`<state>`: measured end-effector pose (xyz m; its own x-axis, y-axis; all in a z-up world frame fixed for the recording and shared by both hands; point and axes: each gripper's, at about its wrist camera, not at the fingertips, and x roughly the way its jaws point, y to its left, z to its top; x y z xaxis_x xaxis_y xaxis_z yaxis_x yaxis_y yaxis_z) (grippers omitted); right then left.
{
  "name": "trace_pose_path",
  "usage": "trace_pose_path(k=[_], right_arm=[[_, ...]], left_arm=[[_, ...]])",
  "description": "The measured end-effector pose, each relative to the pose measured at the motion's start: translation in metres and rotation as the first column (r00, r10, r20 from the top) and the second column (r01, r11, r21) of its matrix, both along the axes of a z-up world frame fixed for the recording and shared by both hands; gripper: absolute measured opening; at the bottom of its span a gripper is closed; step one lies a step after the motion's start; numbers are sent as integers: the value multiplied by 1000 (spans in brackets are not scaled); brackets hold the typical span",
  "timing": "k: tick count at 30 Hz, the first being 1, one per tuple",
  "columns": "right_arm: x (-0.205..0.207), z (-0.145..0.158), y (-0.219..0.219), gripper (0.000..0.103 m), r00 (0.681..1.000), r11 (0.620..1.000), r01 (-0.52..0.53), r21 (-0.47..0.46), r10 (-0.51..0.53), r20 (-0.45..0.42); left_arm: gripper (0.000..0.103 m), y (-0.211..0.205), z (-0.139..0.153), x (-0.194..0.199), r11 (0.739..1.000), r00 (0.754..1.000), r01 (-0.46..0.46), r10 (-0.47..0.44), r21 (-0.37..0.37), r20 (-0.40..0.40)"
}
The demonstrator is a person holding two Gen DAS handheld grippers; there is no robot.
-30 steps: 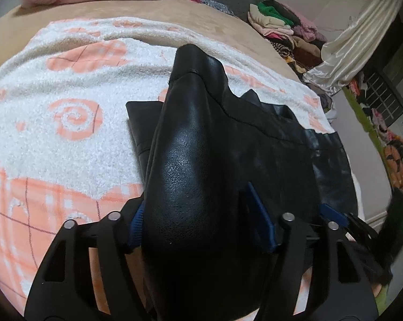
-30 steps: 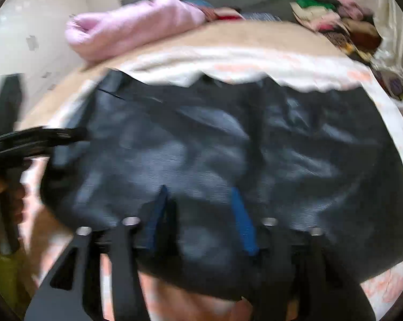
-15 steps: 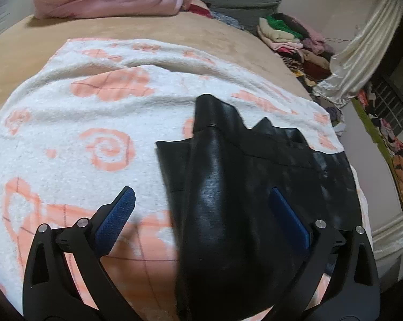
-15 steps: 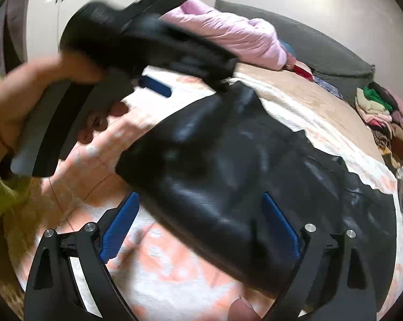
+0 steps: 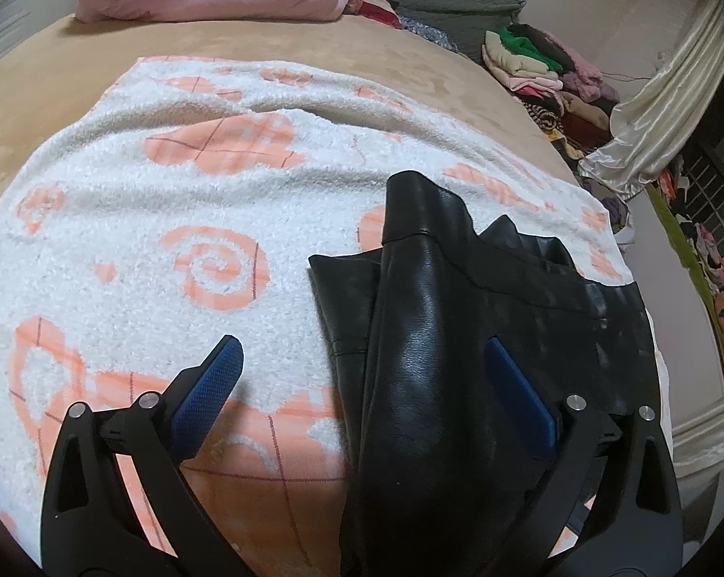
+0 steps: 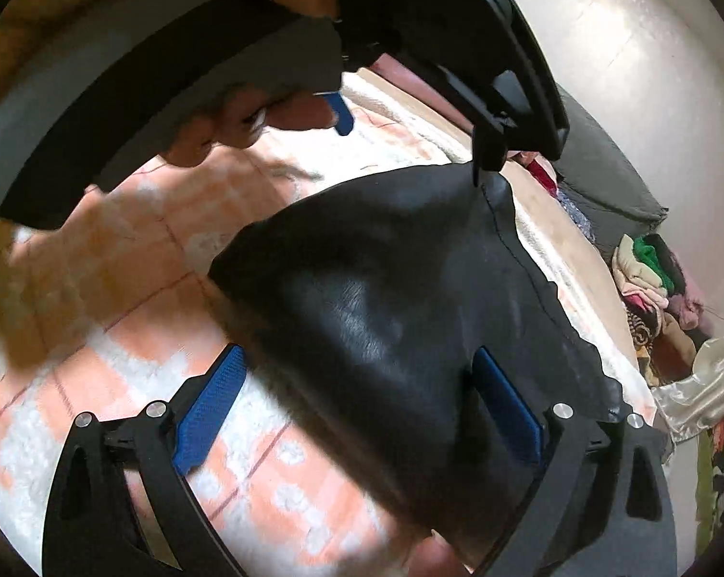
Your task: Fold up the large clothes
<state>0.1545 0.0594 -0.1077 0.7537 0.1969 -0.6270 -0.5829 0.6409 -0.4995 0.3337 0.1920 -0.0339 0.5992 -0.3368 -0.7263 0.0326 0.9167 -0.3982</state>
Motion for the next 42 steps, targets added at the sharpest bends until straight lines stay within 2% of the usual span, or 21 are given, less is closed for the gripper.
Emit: trace_pose_path(k=[5, 6, 7, 10, 12, 14, 18, 21, 23, 24, 25, 27, 30, 33, 37, 42], right_arm=[[2, 3, 3, 92, 998, 1000, 19, 0, -19, 66], [-1, 5, 1, 79, 996, 1000, 2, 9, -3, 86], [-6, 8, -1, 60, 996, 1000, -20, 21, 18, 90], [-21, 12, -5, 37, 990, 998, -58, 36, 53, 134], [-26, 13, -5, 32, 985, 997, -67, 32, 61, 163], [-27, 15, -7, 30, 984, 996, -70, 48, 61, 167], [-28, 26, -18, 27, 989, 990, -59, 131, 40, 143], [-29, 29, -21, 27, 991, 986, -58, 156, 38, 128], [-29, 30, -22, 27, 992, 985, -59, 161, 39, 123], [-29, 30, -22, 26, 992, 985, -58, 160, 39, 121], [-29, 30, -22, 25, 992, 986, -56, 159, 38, 117], [-30, 32, -24, 24, 993, 985, -54, 165, 35, 112], [-27, 39, -29, 22, 993, 981, -54, 188, 32, 115], [-28, 51, -39, 21, 991, 974, -47, 221, 18, 131], [-40, 69, -59, 19, 988, 958, -30, 285, -15, 154], [-51, 94, -90, 18, 980, 941, -8, 340, -60, 188]], left_arm=[[93, 4, -8, 6, 1000, 1000, -9, 8, -25, -24], [93, 5, -9, 6, 999, 1000, -11, 10, -32, -28], [93, 6, -10, 7, 999, 999, -10, 8, -45, -34], [93, 9, -17, 11, 992, 998, 0, -8, -124, -61], [93, 9, -21, 12, 984, 996, 10, -25, -178, -83], [93, 6, -26, 13, 972, 994, 28, -52, -235, -96], [93, 1, -34, 14, 964, 991, 33, -66, -263, -119], [93, 2, -41, 14, 945, 990, 33, -76, -325, -122], [75, 1, -42, 13, 940, 991, 31, -73, -339, -111], [54, -1, -43, 12, 934, 991, 41, -84, -354, -107], [49, -4, -43, 11, 930, 990, 44, -90, -366, -110], [41, -10, -36, 7, 943, 993, 53, -85, -328, -84], [30, -15, -22, 2, 946, 995, 76, -92, -316, -35], [24, -25, -4, -6, 954, 995, 100, -99, -283, 18], [24, -44, 23, -21, 960, 989, 137, -119, -245, 84], [26, -67, 51, -27, 963, 985, 154, -132, -222, 109]])
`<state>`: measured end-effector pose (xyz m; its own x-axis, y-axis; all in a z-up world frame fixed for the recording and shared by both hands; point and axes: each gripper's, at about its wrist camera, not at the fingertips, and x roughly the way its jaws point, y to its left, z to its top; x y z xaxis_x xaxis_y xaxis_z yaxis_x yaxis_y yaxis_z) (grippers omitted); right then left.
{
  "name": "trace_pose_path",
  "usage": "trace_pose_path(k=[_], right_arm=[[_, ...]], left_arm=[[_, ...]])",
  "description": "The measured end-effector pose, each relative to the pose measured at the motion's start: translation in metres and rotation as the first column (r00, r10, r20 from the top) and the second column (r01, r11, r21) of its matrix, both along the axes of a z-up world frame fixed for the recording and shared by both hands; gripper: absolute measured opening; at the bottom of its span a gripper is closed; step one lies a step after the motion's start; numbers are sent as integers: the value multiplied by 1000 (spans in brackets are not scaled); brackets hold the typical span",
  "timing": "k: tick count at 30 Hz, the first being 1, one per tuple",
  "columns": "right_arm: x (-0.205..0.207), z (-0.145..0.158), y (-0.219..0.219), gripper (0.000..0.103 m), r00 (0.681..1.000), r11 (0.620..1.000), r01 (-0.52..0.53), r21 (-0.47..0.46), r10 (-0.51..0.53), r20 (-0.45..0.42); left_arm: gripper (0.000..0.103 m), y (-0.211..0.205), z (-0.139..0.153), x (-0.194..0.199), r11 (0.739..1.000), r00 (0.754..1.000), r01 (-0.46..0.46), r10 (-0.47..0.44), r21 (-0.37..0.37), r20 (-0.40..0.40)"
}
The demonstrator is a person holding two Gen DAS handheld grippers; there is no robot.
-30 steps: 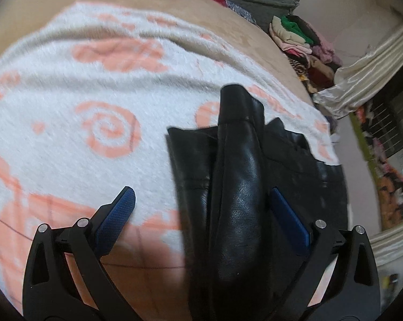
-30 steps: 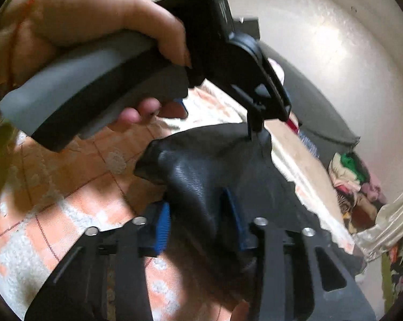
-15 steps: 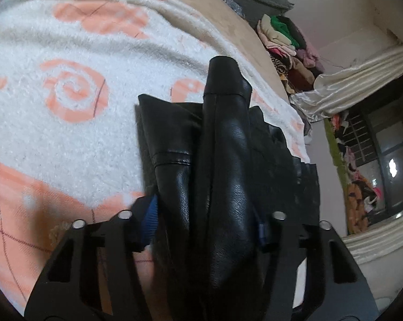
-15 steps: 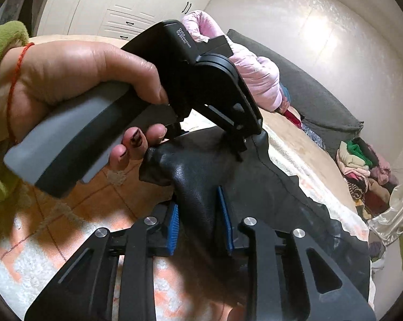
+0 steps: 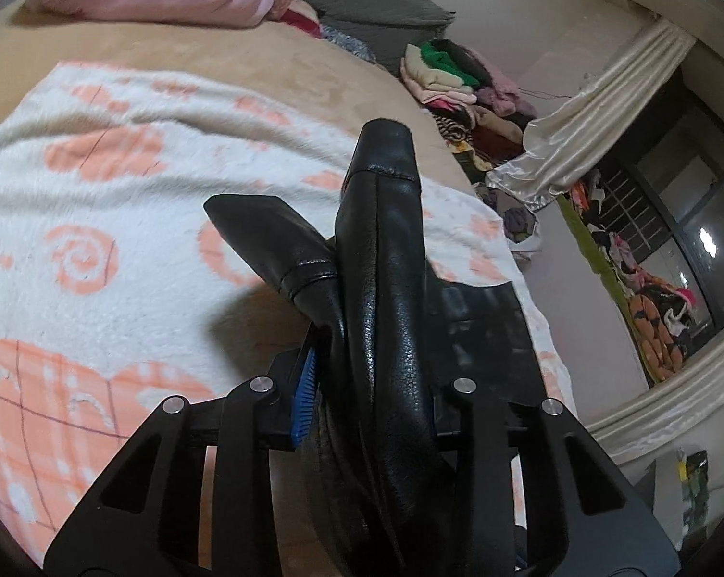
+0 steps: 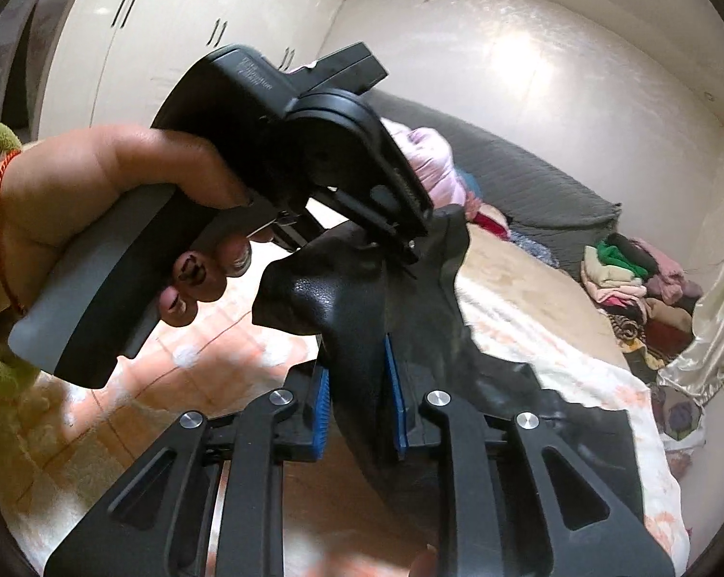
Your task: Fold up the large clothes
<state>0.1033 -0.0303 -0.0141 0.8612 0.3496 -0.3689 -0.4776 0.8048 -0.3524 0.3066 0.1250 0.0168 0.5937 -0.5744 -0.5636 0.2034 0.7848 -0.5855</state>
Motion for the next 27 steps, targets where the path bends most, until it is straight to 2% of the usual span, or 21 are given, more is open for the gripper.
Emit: trace_pose_path(k=[5, 14, 22, 26, 27], right_arm=[[-2, 19, -36, 17, 998, 996, 55, 64, -55, 6], [-2, 30, -116, 14, 985, 966, 174, 191, -172, -30], [-5, 21, -173, 13, 963, 899, 270, 346, -242, -121], [2, 15, -203, 13, 948, 861, 313, 401, -257, -189], [2, 10, -211, 13, 939, 841, 335, 425, -260, -225]], left_arm=[[31, -39, 33, 1, 999, 999, 20, -22, 50, 46], [39, -124, 66, 1, 987, 990, 79, -95, 143, 107], [43, -191, 73, 4, 967, 983, 130, -156, 218, 102], [43, -214, 69, 9, 962, 979, 161, -184, 222, 86], [43, -221, 66, 11, 960, 978, 175, -196, 217, 76]])
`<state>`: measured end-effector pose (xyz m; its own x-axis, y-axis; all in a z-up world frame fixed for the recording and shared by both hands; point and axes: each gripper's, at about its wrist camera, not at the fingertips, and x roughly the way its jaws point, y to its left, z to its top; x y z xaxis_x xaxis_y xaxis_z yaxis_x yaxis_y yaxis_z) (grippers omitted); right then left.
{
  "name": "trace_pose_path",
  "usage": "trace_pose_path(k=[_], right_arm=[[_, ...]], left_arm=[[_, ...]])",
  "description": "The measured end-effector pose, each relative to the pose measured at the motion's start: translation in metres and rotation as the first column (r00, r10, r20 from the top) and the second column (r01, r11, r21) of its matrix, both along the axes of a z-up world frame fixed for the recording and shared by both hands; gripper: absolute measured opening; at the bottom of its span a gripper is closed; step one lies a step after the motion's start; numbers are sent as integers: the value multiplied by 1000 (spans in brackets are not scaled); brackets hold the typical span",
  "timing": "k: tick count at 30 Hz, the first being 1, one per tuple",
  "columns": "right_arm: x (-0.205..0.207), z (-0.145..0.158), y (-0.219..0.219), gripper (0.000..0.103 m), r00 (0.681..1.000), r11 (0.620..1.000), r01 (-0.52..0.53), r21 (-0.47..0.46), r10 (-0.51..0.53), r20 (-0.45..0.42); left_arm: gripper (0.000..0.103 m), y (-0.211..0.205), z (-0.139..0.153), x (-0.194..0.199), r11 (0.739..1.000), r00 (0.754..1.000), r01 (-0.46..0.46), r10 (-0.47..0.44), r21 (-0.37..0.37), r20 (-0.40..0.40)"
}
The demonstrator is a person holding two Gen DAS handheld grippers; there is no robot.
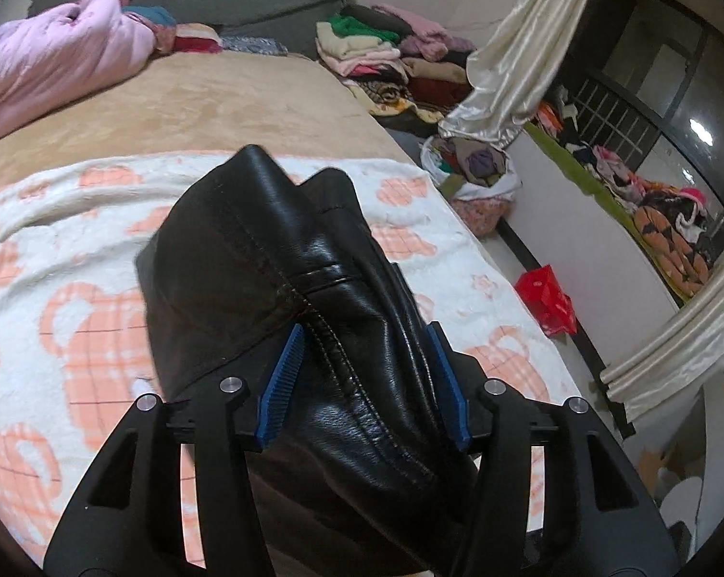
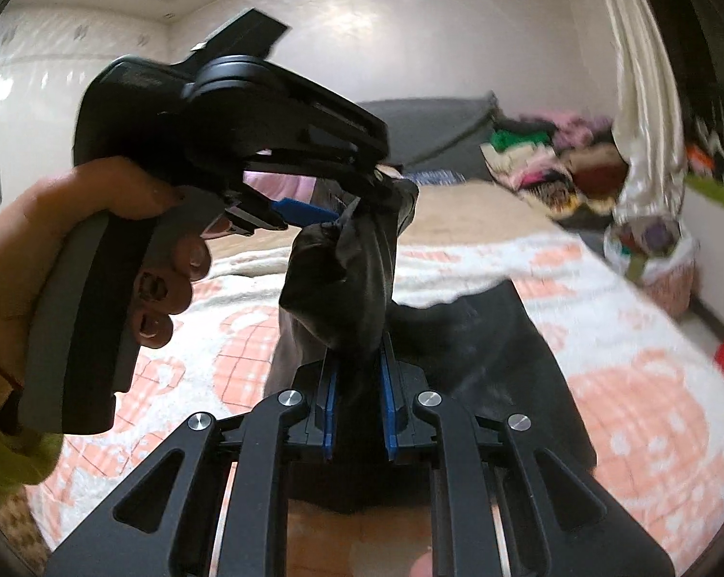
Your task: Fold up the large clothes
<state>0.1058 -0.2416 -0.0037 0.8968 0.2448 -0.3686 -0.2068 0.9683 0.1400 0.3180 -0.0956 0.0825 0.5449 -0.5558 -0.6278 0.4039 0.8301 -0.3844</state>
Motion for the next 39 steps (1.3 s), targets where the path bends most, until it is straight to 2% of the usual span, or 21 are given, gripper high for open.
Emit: trace_pose_path(k=[3, 5, 7, 9, 11, 14, 16, 19, 20, 21, 22, 24, 28, 29, 30, 31, 33, 35, 36, 37, 39], right_arm=[[1, -10, -19, 13, 998, 996, 23, 89, -17, -64], [3, -18, -29, 13, 994, 992, 39, 119, -27, -102], [8, -29, -42, 13, 986, 983, 64, 169, -36, -165], [11, -41, -54, 13, 973, 965, 92, 246, -34, -229], [16, -53, -71, 13, 956, 928, 124, 351, -18, -291], [21, -63, -82, 17, 941, 885, 149, 441, 10, -338], [23, -66, -82, 26, 935, 869, 156, 469, 23, -355], [25, -59, -76, 46, 931, 887, 149, 437, 23, -363], [27, -55, -75, 53, 931, 890, 145, 433, 26, -364], [30, -50, -76, 72, 934, 890, 140, 433, 27, -357], [34, -42, -74, 82, 939, 894, 118, 432, 40, -341], [48, -28, -71, 89, 941, 913, 80, 400, 63, -332], [87, -20, -64, 88, 933, 949, 82, 304, 34, -357], [96, -23, -62, 81, 927, 952, 78, 296, 40, -372], [107, -26, -57, 37, 923, 960, 53, 274, 58, -380], [112, -26, -53, 26, 925, 963, 12, 268, 91, -368], [113, -17, -52, 23, 940, 959, -41, 281, 132, -313], [108, 5, -55, 23, 957, 953, -98, 286, 169, -237], [103, 19, -59, 23, 967, 956, -112, 272, 168, -193], [102, 28, -66, 23, 972, 958, -109, 265, 158, -175], [100, 35, -88, 23, 979, 956, -75, 282, 124, -162]], left_arm=[[44, -15, -7, 4, 999, 999, 37, -38, -28, -34], [50, -15, -8, 4, 996, 997, 50, -53, -71, -50], [60, -9, -8, 2, 995, 998, 50, -54, -87, -37], [61, 1, -11, -1, 996, 999, 38, -40, -77, -24], [64, 15, -23, -3, 999, 1000, 6, -7, -39, -26], [68, 32, -51, -8, 992, 998, -63, 61, 105, 16], [68, 43, -77, -6, 987, 997, -72, 77, 145, -26], [67, 53, -109, -3, 993, 990, -64, 76, 102, -118], [67, 54, -111, -4, 992, 990, -70, 82, 106, -114], [67, 53, -112, -4, 991, 990, -73, 85, 109, -109], [67, 54, -112, -5, 992, 991, -76, 87, 99, -107], [67, 53, -111, -5, 993, 990, -76, 85, 86, -114], [67, 48, -108, -8, 992, 992, -68, 79, 102, -100], [67, 49, -108, -9, 992, 992, -69, 79, 103, -100], [67, 50, -107, -9, 993, 991, -70, 80, 99, -103], [68, 48, -106, -8, 993, 991, -67, 77, 93, -108], [68, 53, -101, -9, 995, 991, -71, 78, 69, -110], [68, 57, -91, -12, 996, 993, -76, 80, 42, -90], [73, 59, -87, -14, 997, 993, -75, 77, 25, -87], [78, 60, -82, -14, 997, 993, -74, 74, -1, -93], [79, 57, -80, -13, 998, 992, -63, 60, -21, -107]])
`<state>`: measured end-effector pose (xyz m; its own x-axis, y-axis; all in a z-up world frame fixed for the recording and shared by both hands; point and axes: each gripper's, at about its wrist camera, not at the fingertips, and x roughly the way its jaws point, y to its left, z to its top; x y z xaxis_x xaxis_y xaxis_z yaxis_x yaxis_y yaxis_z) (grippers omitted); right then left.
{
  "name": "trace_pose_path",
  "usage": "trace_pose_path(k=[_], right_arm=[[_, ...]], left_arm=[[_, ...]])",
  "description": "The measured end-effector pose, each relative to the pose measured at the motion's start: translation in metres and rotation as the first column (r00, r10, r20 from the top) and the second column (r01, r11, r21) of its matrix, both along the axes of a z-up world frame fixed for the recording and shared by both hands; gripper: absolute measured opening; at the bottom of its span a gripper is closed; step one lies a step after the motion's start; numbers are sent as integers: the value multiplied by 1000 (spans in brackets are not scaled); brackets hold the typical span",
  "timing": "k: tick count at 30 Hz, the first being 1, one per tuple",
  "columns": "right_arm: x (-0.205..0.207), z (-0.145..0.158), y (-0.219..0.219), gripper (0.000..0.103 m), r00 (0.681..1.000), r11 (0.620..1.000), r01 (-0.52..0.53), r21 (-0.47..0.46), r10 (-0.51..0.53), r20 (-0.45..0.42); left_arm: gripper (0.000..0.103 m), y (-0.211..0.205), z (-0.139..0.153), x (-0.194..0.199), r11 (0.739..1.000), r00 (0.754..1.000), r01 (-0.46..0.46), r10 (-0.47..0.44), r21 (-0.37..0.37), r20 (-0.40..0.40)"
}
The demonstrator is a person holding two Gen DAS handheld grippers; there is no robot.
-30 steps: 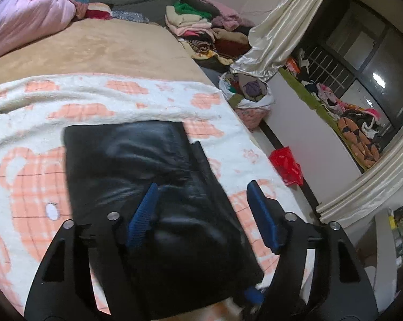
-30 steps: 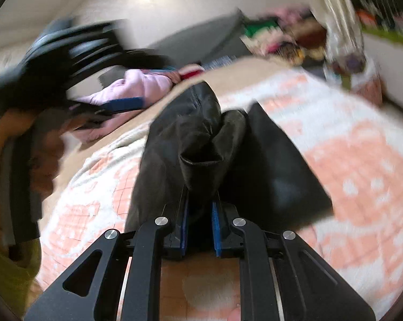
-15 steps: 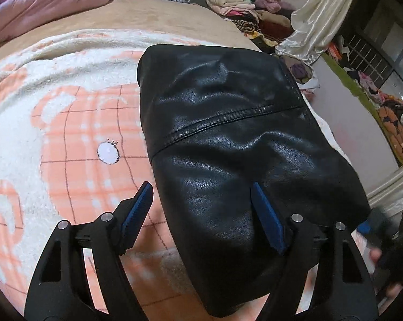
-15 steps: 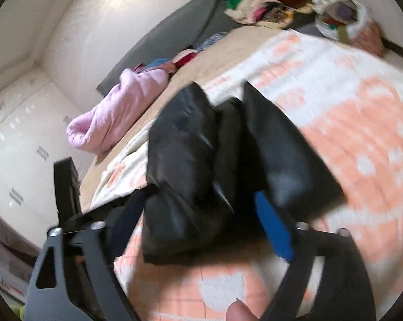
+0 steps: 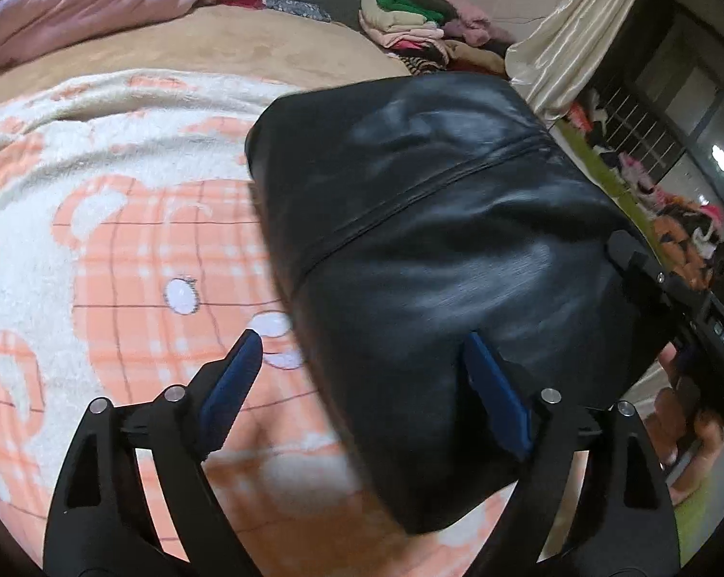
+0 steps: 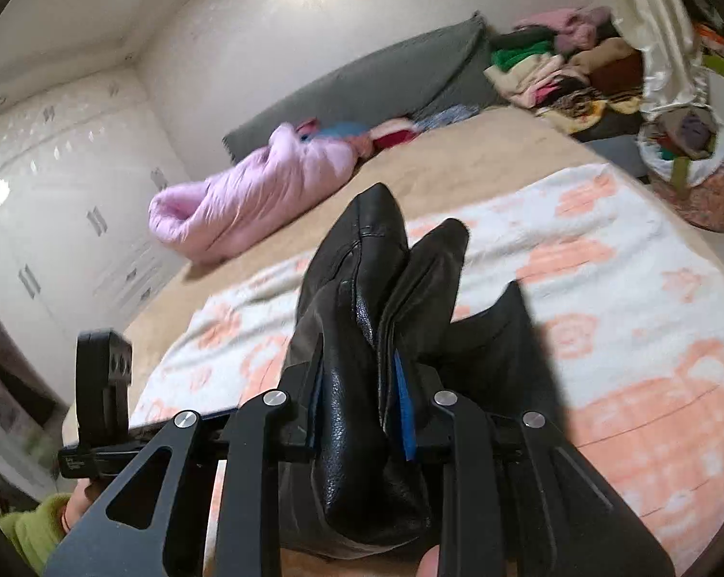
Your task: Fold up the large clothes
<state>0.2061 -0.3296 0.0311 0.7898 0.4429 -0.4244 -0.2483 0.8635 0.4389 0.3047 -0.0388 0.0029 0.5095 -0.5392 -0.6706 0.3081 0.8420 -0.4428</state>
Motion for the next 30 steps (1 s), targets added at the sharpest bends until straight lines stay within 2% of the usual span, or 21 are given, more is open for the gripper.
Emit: trace_pose_path(k=[2, 5, 6, 7, 9, 11, 14, 17, 18, 20, 21, 22, 23, 25, 30], right_arm=[[1, -11, -20, 23, 999, 999, 35, 18, -35, -35], [4, -49, -49, 23, 981, 992, 105, 66, -93, -168], [5, -62, -56, 23, 973, 990, 123, 69, -107, -206], [8, -74, -59, 23, 965, 988, 131, 79, -109, -239], [13, -97, -64, 23, 950, 983, 130, 127, -87, -299], [14, -108, -69, 25, 941, 980, 129, 154, -72, -330], [18, -115, -71, 29, 932, 981, 136, 138, -79, -355], [20, -119, -69, 49, 914, 981, 168, 94, -119, -388], [19, -121, -70, 65, 906, 978, 190, 83, -142, -400], [18, -126, -72, 64, 901, 974, 201, 107, -141, -411], [18, -134, -75, 60, 896, 965, 204, 165, -117, -429], [19, -142, -76, 48, 895, 953, 195, 232, -76, -440], [18, -149, -76, 47, 893, 934, 199, 297, -48, -448], [11, -146, -72, 40, 899, 928, 212, 305, -62, -434], [-16, -139, -42, 39, 896, 899, 250, 360, -73, -439]], left_arm=[[83, -7, -4, 2, 1000, 1000, 13, -13, 13, -11], [84, -22, -19, 8, 999, 997, 46, -46, 2, -68], [88, -27, -25, 9, 998, 995, 56, -56, 1, -84], [93, -33, -31, 10, 998, 993, 64, -63, 6, -97], [93, -41, -38, 11, 997, 991, 70, -69, 12, -114], [93, -46, -42, 10, 997, 989, 75, -74, 2, -127], [93, -51, -43, 10, 997, 989, 76, -75, 4, -129], [95, -55, -45, 11, 997, 988, 80, -78, 7, -136], [95, -53, -46, 10, 997, 988, 82, -80, 8, -135], [95, -54, -45, 10, 996, 987, 89, -86, 14, -133], [95, -54, -44, 11, 996, 987, 89, -86, 15, -133], [95, -52, -44, 12, 996, 987, 90, -87, 16, -136], [95, -52, -42, 12, 996, 987, 91, -87, 23, -135], [95, -52, -38, 12, 994, 989, 97, -90, 50, -117], [95, -41, -31, 21, 990, 995, 73, -65, 125, -71]])
